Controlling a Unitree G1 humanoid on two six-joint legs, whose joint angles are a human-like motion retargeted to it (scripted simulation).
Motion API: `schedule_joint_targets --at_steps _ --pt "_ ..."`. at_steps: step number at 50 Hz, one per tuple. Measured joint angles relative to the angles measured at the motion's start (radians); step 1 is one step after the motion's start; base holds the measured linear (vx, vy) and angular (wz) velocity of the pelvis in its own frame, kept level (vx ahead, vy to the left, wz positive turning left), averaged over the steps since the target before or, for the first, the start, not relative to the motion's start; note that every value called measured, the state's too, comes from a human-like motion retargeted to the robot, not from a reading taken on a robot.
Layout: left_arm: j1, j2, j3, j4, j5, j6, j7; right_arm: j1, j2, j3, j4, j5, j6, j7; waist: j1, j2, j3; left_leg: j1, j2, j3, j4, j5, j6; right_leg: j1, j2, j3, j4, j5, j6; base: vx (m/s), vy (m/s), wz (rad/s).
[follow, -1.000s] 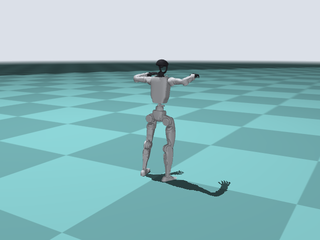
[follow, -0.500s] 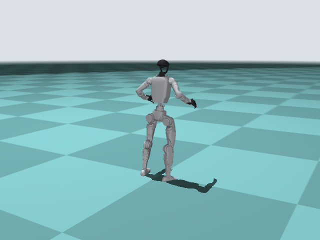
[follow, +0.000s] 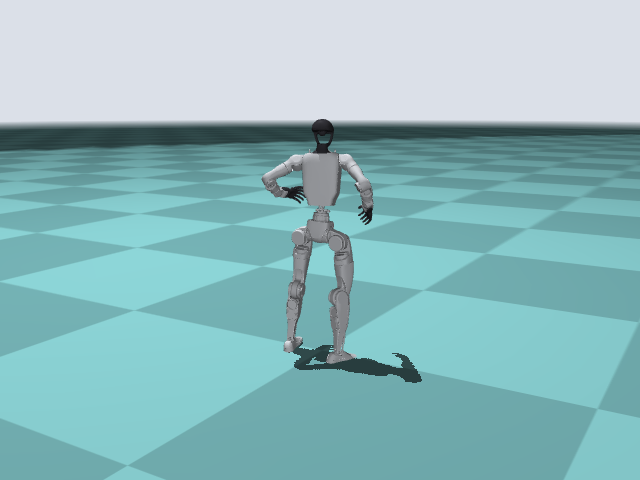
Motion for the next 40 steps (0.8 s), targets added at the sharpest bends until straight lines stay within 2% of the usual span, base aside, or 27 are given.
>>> schedule_joint_targets --at_steps 10,15,20,30,40 --pt "0.126 0.074 0.068 -0.162 -0.005 -0.044 -0.067 0.085 -0.139 -0.022 -0.145 0.047 -0.084 0.128 0.085 -0.034 -0.007 -0.011 -0.058 -0.225 -0.071 0.053 -0.02 0.075 -0.056 -0.225 0.059 -0.026 -0.013 0.04 0.09 1.22" --pt "0.153 0.072 0.061 -0.209 0.041 -0.097 -0.038 0.115 -0.213 -0.008 -0.243 0.095 -0.139 0.215 0.132 -0.062 -0.01 -0.028 -0.092 -0.329 -0.078 0.065 -0.032 0.114 -0.081 -0.337 0.084 -0.03 -0.026 0.04 0.1 1.19" --pt "0.14 0.05 0.038 -0.212 0.129 -0.135 0.035 0.102 -0.259 0.03 -0.327 0.122 -0.169 0.243 0.188 -0.089 -0.003 -0.045 -0.129 -0.406 -0.078 0.07 -0.032 0.148 -0.101 -0.425 0.088 -0.024 -0.036 0.02 0.1 0.96" --pt "0.137 0.097 -0.012 -0.199 0.225 -0.191 0.131 0.071 -0.3 0.091 -0.376 0.124 -0.23 0.179 0.266 -0.104 0.007 -0.077 -0.158 -0.505 -0.078 0.068 -0.032 0.173 -0.114 -0.538 0.114 -0.012 -0.061 0.01 0.06 0.63" --pt "-0.017 0.116 -0.141 -0.187 0.424 -0.225 0.379 -0.014 -0.335 0.191 -0.38 -0.058 -0.324 -0.05 0.294 -0.098 -0.005 -0.09 -0.179 -0.57 -0.078 0.06 -0.032 0.191 -0.136 -0.607 0.159 -0.008 -0.086 0.01 0.05 0.42"
